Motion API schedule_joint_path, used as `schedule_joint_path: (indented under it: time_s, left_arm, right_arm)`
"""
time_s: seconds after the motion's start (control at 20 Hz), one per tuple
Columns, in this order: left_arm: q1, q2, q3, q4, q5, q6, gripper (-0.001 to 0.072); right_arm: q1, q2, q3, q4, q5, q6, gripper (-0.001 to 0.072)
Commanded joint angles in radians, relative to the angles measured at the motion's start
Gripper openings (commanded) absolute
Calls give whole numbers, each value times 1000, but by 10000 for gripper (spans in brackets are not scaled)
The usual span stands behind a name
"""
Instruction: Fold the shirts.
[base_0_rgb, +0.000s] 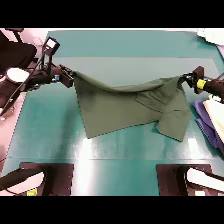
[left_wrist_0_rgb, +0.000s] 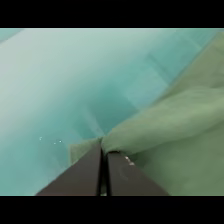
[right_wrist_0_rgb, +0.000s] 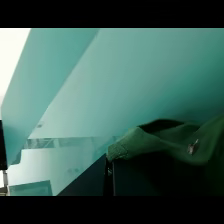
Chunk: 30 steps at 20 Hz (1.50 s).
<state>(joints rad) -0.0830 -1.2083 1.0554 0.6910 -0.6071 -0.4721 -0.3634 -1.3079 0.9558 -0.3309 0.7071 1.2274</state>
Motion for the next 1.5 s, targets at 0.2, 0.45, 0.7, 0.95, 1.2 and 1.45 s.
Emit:
schedule_joint_path:
  time_s: [0.2,0.45,0.7,0.95,1.2,1.45]
  left_arm:
    - [0,-93,0,-130,96,62,23]
    - [0,-97,0,-130,84,63,24]
    - [0,-96,0,-130,94,56,671]
    - [11,-72,3,-115,103,-55,671]
    - [21,105,4,50,21,-256,673]
    - [21,311,4,415,-212,-636,670]
  right_arm:
    - [7,-327,320,-2,38,-24,19]
    - [7,-479,534,-2,195,-24,40]
    - [-9,-525,649,-6,265,-25,612]
    - [-77,-482,720,-109,375,-48,634]
    - [-184,-350,733,-256,431,-85,634]
    - [-303,-248,732,-256,519,-83,632]
